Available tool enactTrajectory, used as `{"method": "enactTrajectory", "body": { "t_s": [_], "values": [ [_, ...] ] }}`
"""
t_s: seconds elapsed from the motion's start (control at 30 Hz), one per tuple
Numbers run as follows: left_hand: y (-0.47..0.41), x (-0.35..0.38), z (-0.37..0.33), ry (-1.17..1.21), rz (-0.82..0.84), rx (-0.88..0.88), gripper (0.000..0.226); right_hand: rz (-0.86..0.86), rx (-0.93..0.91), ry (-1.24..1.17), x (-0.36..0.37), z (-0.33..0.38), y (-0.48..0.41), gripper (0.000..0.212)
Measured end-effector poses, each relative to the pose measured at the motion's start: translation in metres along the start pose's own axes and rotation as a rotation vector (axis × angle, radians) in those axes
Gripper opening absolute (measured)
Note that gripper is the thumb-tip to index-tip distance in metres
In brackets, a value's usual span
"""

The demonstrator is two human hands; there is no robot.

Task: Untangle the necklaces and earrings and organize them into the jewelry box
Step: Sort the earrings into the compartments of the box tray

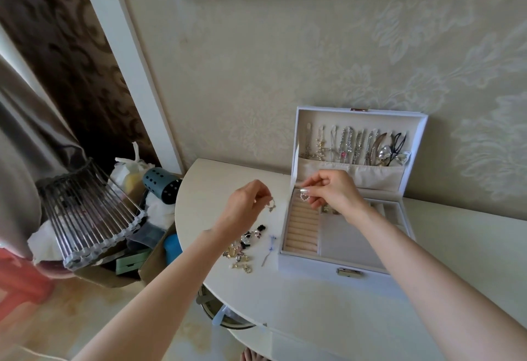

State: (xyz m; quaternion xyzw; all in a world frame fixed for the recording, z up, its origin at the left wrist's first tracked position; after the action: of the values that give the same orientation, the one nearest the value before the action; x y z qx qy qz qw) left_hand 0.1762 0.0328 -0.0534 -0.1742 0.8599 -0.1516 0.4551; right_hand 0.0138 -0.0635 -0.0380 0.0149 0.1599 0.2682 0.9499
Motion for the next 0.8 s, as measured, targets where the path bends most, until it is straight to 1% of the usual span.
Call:
{"method": "enactTrajectory", "body": {
  "t_s": [0.13, 0.2, 0.27, 0.33, 0.4, 0.47, 0.6, 0.7, 0.77, 0.8],
  "values": [
    [-0.025, 0.019, -0.042, -0.043, 0.052, 0.224, 0.006, -0.098, 0.049, -0.053, -0.027, -0.013, 0.004, 0.011],
    [-0.035, 0.033, -0.053, -0.107, 0.094, 0.274, 0.007, -0.124, 0.082, -0.079, -0.035, -0.022, 0.008, 0.009],
    [-0.045, 0.042, -0.059, -0.183, 0.109, 0.272, 0.005, -0.14, 0.106, -0.081, -0.04, -0.03, 0.01, 0.011],
    [-0.052, 0.048, -0.062, -0.258, 0.085, 0.293, 0.003, -0.155, 0.107, -0.074, -0.044, -0.033, 0.011, 0.011],
    [-0.057, 0.052, -0.057, -0.309, 0.054, 0.299, 0.01, -0.155, 0.097, -0.068, -0.047, -0.034, 0.012, 0.01],
    [-0.058, 0.055, -0.051, -0.335, 0.016, 0.296, 0.011, -0.152, 0.089, -0.06, -0.047, -0.034, 0.012, 0.009],
    [-0.056, 0.056, -0.045, -0.316, 0.005, 0.284, 0.007, -0.147, 0.08, -0.054, -0.046, -0.034, 0.013, 0.008],
    [-0.053, 0.055, -0.046, -0.326, 0.036, 0.292, 0.007, -0.149, 0.076, -0.042, -0.044, -0.033, 0.012, 0.009],
    [-0.052, 0.053, -0.045, -0.272, 0.053, 0.231, 0.006, -0.156, 0.065, -0.034, -0.041, -0.031, 0.011, 0.01],
    [-0.052, 0.051, -0.044, -0.203, 0.038, 0.186, 0.006, -0.156, 0.057, -0.035, -0.039, -0.03, 0.011, 0.011]
  ]
}}
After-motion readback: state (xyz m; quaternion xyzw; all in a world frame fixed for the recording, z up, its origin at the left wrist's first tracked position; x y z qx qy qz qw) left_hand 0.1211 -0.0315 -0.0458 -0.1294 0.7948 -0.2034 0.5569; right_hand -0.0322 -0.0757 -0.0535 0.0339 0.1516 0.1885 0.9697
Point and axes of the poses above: each hand's wrist, its own y-axis away from the middle knuckle, its own x-axis out of the palm, z = x × y, the point moved 6 cm from there along -y, towards the middle knuckle, and after that the axes turned 4 degrees about x, right-handed, at the moved point
